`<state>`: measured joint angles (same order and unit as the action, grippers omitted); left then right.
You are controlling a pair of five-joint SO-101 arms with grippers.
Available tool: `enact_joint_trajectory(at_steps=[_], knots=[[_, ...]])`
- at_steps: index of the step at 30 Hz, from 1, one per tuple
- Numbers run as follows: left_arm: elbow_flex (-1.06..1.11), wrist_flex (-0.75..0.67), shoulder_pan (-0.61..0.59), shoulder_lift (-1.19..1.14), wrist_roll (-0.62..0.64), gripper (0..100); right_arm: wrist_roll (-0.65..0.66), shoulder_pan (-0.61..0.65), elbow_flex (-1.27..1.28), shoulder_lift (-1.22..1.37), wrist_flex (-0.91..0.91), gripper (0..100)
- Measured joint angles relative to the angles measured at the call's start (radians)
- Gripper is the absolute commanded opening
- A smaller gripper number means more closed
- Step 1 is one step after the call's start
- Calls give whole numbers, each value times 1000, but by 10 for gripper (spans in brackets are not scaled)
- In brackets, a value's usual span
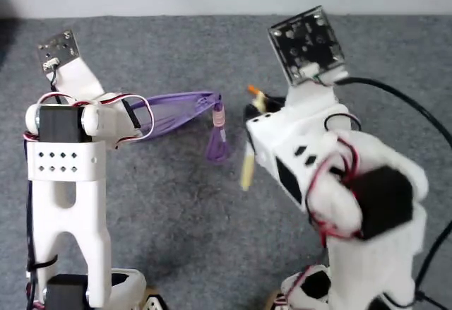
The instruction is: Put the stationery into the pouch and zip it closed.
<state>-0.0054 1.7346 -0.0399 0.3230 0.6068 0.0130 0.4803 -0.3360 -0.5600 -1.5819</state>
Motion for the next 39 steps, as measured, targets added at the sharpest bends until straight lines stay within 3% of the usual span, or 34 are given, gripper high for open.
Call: enact_joint_trajectory(at_steps=[9, 14, 27, 34, 39], knots=[[0, 0, 0, 0, 0, 11, -69, 138, 0, -11, 407, 8], [0, 0, 0, 0, 0, 11, -72, 155, 0, 48, 535, 8], [0, 0, 0, 0, 0, 11, -60, 155, 14, 239, 562, 13], [0, 0, 0, 0, 0, 11, -8, 155, 107, 241, 540, 226], [0, 0, 2, 0, 0, 11, -5, 157, 107, 186, 540, 190]])
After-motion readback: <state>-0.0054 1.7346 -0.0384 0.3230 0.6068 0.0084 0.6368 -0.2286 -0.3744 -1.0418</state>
